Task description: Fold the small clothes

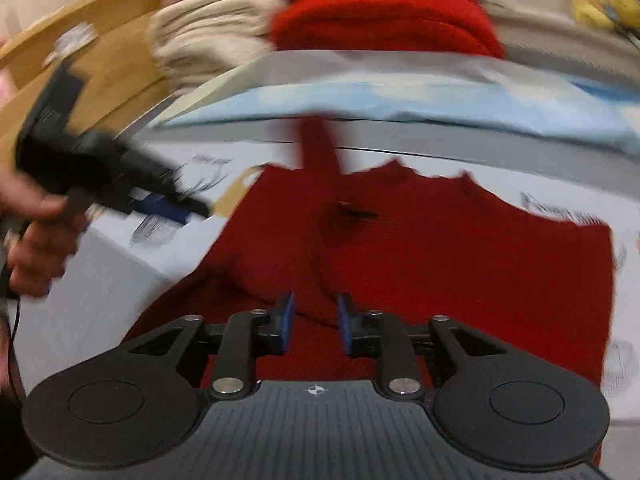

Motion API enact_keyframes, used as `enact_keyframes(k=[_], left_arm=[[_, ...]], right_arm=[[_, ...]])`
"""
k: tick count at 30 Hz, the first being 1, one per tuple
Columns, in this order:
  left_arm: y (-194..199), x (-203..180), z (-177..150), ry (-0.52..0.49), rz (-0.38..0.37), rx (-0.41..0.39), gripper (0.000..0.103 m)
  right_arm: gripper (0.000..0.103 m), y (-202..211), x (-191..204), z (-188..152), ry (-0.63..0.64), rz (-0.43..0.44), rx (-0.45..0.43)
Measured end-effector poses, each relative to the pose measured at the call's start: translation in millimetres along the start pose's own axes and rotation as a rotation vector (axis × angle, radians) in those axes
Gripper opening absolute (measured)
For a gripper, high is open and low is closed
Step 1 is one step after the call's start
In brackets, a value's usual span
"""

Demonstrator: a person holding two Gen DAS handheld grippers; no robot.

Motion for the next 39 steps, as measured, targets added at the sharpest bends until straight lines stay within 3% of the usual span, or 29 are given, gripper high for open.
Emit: enact_keyframes(k=[5, 7, 11, 13, 14, 16, 18, 21, 25, 28, 30, 31, 32, 33, 39], left_arm=[[-7.5, -0.1, -1.5, 0.032, -0.022, 0.020, 0.040], [-11.4, 2.9, -0.9, 0.051, -0.022, 0.026, 0.040], [-20.5, 13.6, -2.1, 0.118, -0.039, 0.047, 0.040], [-25.9, 19.8, -3.0, 0.154, -0.043, 0.056, 0.040], [-28.0, 22.5, -3.5, 0.170, -0.042, 0.058, 0.040], [-32.9, 27.3, -4.3, 0.199, -0.032, 0.062, 0.040], [-36.8, 31.0, -4.8, 0.226, -0.033, 0.058, 0.040], [-42.7, 33.7, -5.1, 0.250, -0.042, 0.061, 0.040], [-46.2, 27.9, -5.4, 0.227, -0.052, 0.057, 0.038], [-49.3, 22.1, -8.0, 0.178, -0.028, 0.054, 0.037], [-50.8, 21.1, -9.8, 0.151, -0.009, 0.053, 0.024], [-50.5, 21.8, -9.8, 0.140, 0.003, 0.050, 0.019], [-49.3, 22.7, -9.2, 0.131, 0.012, 0.041, 0.008], [-46.2, 23.3, -7.6, 0.119, 0.016, 0.025, 0.006], [-18.5, 7.9, 2.3, 0.064, 0.006, -0.064, 0.003]], right_arm=[[0.040, 2.1, -59.1, 2.8, -0.274, -0.158, 0.026], [0.042, -2.4, -85.5, -10.4, -0.442, -0.219, 0.075], [0.042, -4.3, -136.4, -51.3, -0.839, -0.232, 0.116], [0.041, -1.8, -155.4, -60.0, -0.946, -0.259, 0.095], [0.039, 0.5, -162.6, -60.7, -0.960, -0.277, 0.078], [0.024, 7.0, -174.7, -62.3, -0.974, -0.317, 0.042], [0.016, 7.6, -183.0, -67.3, -1.035, -0.298, 0.028], [0.014, 11.7, -181.2, -70.9, -1.089, -0.284, 0.013], [0.014, 25.3, -181.3, -61.7, -1.099, -0.300, -0.019], [0.025, 25.6, -188.4, -65.3, -1.127, -0.316, 0.013], [0.038, 25.2, -190.6, -70.1, -1.150, -0.342, 0.036], [0.038, 28.3, -188.1, -69.2, -1.150, -0.358, 0.035], [0.038, 31.7, -183.8, -65.4, -1.130, -0.371, 0.029], [0.038, 35.9, -178.1, -60.1, -1.098, -0.375, 0.014], [0.038, 42.6, -146.7, -31.7, -0.918, -0.346, -0.091]])
Point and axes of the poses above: each gripper's, at about its wrist camera, not at the fingertips, and y roughly against the way its jaws point, x to its left, z to its top, the point moved 4 cm from there along -y, roughly the way its jaws point, and after that the axes turned 1 degree about -z, right-handed, at the moved point
